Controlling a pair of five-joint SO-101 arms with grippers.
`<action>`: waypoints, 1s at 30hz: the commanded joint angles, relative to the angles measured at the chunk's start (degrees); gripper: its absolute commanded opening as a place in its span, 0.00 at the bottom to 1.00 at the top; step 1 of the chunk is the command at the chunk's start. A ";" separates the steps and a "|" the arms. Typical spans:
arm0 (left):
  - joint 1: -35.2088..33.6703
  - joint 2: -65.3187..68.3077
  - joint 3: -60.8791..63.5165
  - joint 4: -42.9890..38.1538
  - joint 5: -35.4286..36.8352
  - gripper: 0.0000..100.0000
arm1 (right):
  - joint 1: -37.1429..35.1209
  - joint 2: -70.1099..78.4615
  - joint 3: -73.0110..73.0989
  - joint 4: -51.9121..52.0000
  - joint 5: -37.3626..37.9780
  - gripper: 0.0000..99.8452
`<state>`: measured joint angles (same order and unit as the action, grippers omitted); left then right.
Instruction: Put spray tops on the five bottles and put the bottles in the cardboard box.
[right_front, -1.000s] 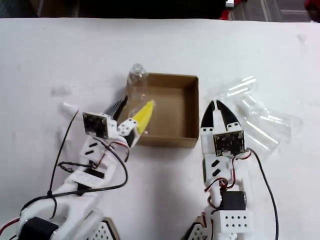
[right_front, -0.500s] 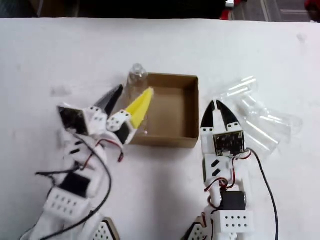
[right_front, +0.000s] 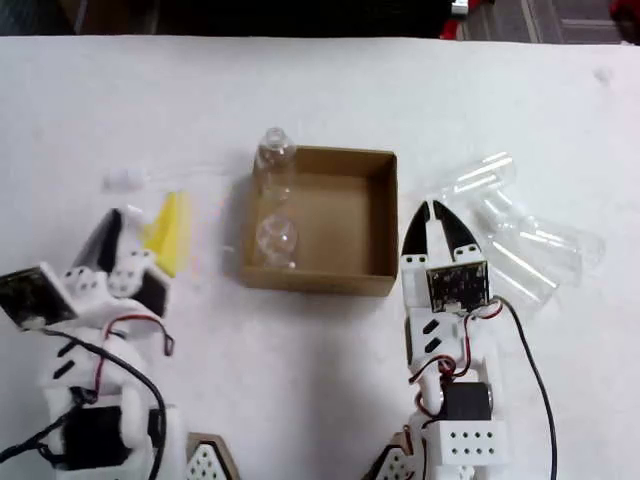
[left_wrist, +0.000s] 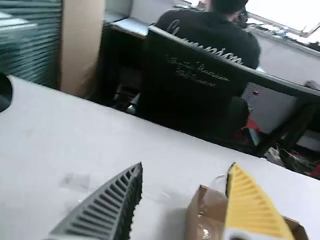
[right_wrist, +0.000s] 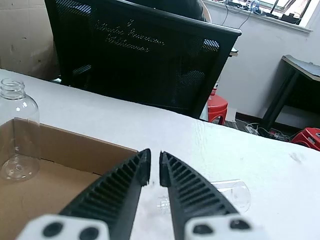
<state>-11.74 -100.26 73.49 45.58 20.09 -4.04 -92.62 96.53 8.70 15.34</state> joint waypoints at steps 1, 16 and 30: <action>-9.71 9.19 -3.16 -4.31 4.57 0.25 | -0.31 -0.04 0.62 -1.45 0.09 0.02; -11.03 65.80 -27.60 5.71 14.15 0.25 | -0.40 0.22 0.62 -1.36 0.09 0.02; -16.66 100.97 -50.90 14.24 16.62 0.25 | -0.48 0.04 0.62 -1.45 0.09 0.02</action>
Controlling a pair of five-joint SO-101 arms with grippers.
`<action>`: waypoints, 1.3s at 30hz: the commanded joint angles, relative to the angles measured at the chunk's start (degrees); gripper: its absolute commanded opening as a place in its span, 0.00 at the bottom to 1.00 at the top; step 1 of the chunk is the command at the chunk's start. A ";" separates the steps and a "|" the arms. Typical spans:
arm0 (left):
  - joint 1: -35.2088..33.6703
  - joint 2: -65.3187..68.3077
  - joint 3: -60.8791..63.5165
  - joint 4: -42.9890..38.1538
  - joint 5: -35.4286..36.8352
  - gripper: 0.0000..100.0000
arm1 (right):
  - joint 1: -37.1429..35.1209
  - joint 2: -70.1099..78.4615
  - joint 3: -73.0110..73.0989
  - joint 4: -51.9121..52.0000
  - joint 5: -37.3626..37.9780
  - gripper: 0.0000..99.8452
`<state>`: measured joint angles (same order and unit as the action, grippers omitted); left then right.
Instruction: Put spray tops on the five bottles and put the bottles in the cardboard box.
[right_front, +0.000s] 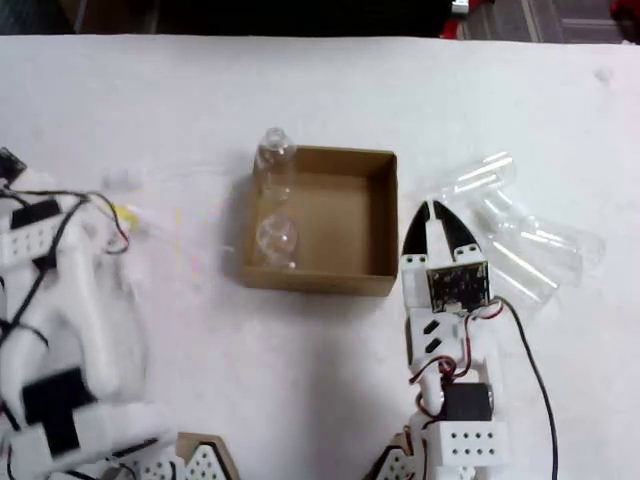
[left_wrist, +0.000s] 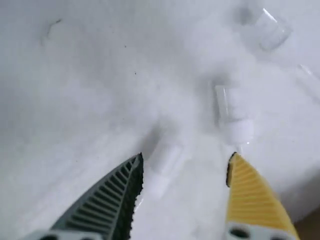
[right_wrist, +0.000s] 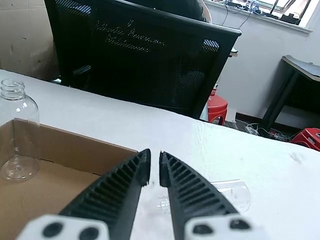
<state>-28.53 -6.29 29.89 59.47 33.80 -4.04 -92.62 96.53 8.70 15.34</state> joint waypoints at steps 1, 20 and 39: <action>0.57 8.92 -9.14 0.26 3.69 0.25 | -0.48 0.04 0.62 -1.45 0.09 0.02; 7.08 25.98 -38.33 -4.48 16.00 0.25 | -0.31 0.04 0.62 -1.45 0.18 0.02; 7.43 50.51 -63.65 5.10 22.24 0.25 | -0.40 0.22 0.62 -1.45 0.18 0.02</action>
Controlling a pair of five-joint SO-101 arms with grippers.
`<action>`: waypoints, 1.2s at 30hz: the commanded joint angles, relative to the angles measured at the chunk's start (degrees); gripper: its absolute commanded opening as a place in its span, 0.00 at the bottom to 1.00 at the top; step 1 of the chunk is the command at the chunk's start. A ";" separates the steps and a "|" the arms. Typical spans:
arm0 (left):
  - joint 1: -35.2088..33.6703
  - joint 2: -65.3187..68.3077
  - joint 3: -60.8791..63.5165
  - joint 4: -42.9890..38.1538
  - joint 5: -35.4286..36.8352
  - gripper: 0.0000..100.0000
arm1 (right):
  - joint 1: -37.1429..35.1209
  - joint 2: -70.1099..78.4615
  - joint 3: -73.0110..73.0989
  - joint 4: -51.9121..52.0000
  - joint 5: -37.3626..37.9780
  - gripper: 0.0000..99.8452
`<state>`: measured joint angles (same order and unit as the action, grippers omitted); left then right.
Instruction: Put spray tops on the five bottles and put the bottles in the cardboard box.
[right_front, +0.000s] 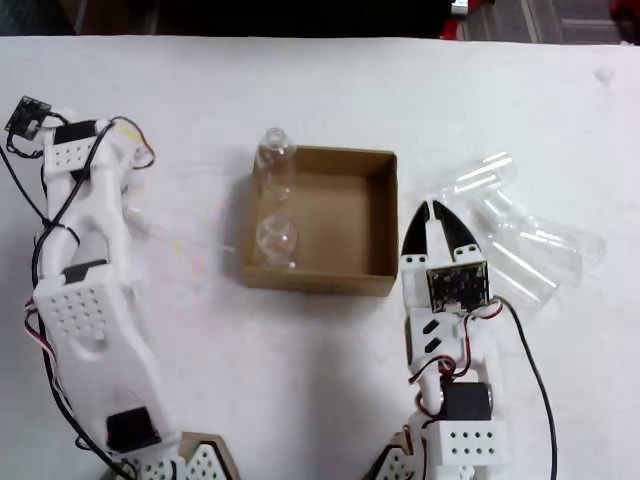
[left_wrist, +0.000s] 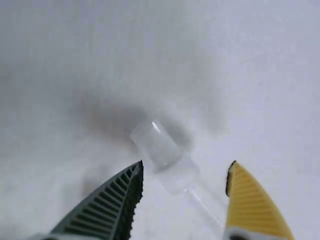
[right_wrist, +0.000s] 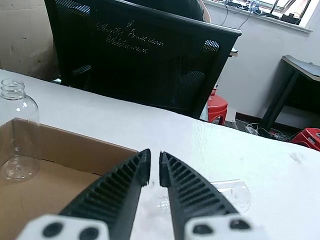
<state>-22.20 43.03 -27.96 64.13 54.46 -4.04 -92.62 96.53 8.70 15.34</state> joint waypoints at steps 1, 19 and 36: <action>1.27 2.15 -6.33 0.44 1.58 0.25 | -0.40 0.22 0.62 -1.45 0.18 0.02; 1.27 7.96 -11.96 1.32 1.49 0.03 | -0.48 0.31 0.62 -1.45 0.18 0.02; 12.35 2.59 -29.80 27.43 -34.20 0.02 | -0.13 0.13 0.62 -1.45 0.18 0.02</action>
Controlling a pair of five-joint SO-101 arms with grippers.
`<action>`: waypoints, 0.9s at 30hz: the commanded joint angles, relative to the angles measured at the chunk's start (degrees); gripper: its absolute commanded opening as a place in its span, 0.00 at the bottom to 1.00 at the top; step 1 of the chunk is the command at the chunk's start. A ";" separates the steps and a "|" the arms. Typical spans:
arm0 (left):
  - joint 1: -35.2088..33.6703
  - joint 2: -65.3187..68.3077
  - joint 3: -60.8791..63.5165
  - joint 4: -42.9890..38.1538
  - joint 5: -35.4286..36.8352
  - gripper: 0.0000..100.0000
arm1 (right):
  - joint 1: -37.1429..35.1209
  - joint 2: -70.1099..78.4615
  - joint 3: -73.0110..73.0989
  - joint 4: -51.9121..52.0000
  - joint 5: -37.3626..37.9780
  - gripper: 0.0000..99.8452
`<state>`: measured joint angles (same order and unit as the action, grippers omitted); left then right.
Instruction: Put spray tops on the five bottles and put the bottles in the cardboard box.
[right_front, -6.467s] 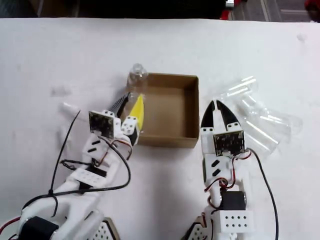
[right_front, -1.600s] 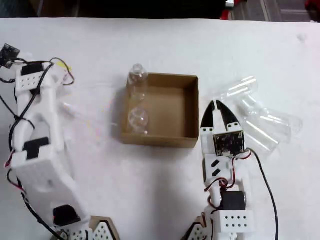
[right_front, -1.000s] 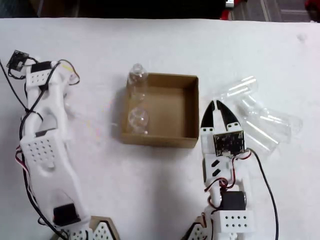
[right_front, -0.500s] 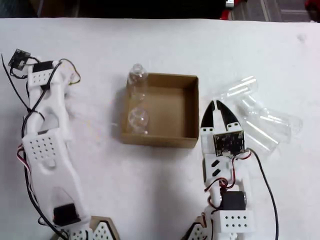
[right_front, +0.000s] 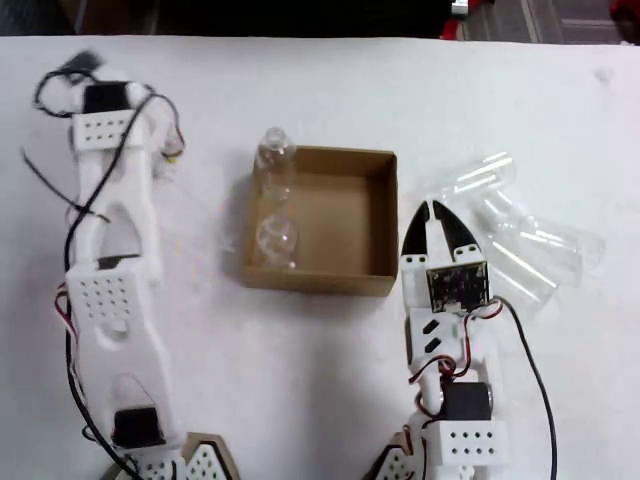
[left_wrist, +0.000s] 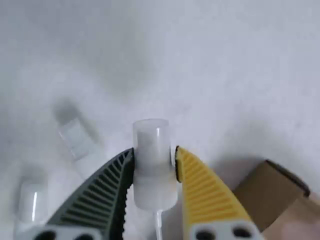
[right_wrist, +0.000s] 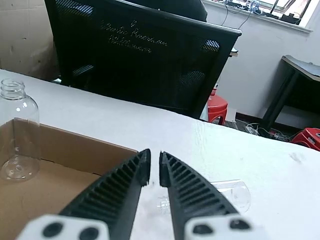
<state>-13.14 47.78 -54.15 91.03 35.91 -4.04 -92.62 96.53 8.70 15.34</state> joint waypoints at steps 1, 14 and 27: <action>3.65 -1.63 -3.60 0.18 -18.11 0.02 | -0.13 0.13 0.62 -1.45 0.18 0.02; 4.70 6.55 -3.60 -3.16 -38.42 0.02 | -0.22 0.13 0.62 -1.45 0.18 0.02; 4.53 6.46 -3.60 0.35 -37.01 0.28 | -0.13 0.13 0.62 -1.45 0.18 0.02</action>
<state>-9.10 55.43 -54.77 89.01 -1.98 -4.04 -92.62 96.53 8.70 15.34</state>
